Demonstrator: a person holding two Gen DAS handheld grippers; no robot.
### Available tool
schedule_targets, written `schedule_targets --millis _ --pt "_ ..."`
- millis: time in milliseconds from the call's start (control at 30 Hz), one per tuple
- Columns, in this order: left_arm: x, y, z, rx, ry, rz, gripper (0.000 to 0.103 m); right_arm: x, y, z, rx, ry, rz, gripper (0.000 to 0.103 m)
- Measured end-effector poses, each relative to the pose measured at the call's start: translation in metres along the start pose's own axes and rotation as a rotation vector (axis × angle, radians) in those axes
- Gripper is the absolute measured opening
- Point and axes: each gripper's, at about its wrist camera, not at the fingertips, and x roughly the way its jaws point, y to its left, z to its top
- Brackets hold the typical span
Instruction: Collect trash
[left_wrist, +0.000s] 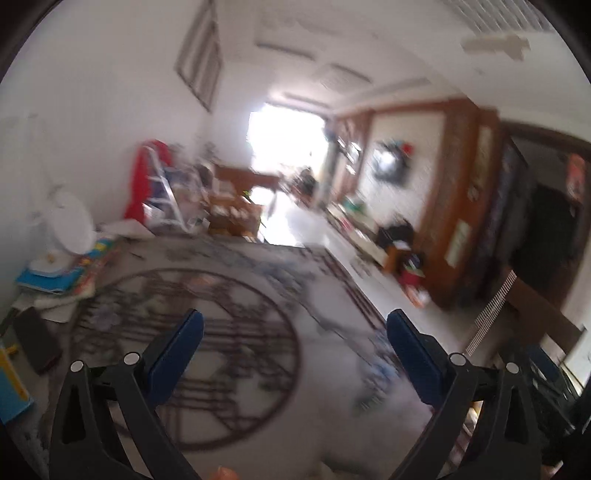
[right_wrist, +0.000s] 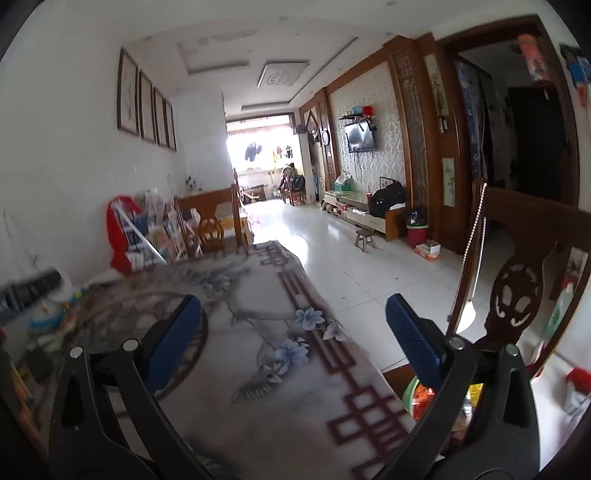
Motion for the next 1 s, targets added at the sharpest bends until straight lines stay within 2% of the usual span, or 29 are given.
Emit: schedule_targets --millis 100,233,300,433,533,567,733,867,1000 --pt "-0.005 0.005 0.005 0.015 -0.020 0.037 0.095 -0.002 0.001 -0.001 0.001 -0.021 0.004 0.098" --pt "-0.006 0.005 0.008 -0.002 -0.005 -0.012 0.095 -0.002 0.002 -0.003 0.005 -0.032 -0.006 0.098" --pt "-0.006 0.004 0.006 0.005 0.004 -0.009 0.095 -0.004 0.004 -0.004 -0.002 -0.045 -0.021 0.098" --pt "-0.009 -0.005 0.001 0.041 0.011 0.055 0.095 -0.005 0.002 -0.004 0.005 -0.047 -0.059 0.098" --pt "-0.014 -0.009 -0.003 0.060 -0.014 0.153 0.095 -0.007 -0.002 -0.004 0.023 -0.062 -0.043 0.098" --pt "-0.015 -0.010 -0.003 0.065 -0.016 0.158 0.095 -0.008 -0.002 -0.003 0.024 -0.065 -0.039 0.098" --pt "-0.018 -0.010 -0.004 0.060 -0.006 0.112 0.095 -0.009 0.002 -0.005 0.010 -0.079 -0.051 0.098" --pt "-0.015 -0.010 -0.005 0.054 0.011 0.081 0.095 -0.017 0.011 -0.014 -0.022 -0.140 -0.115 0.098" --pt "-0.012 -0.006 -0.006 0.018 0.044 0.046 0.095 -0.014 0.020 -0.015 -0.073 -0.121 -0.090 0.098"
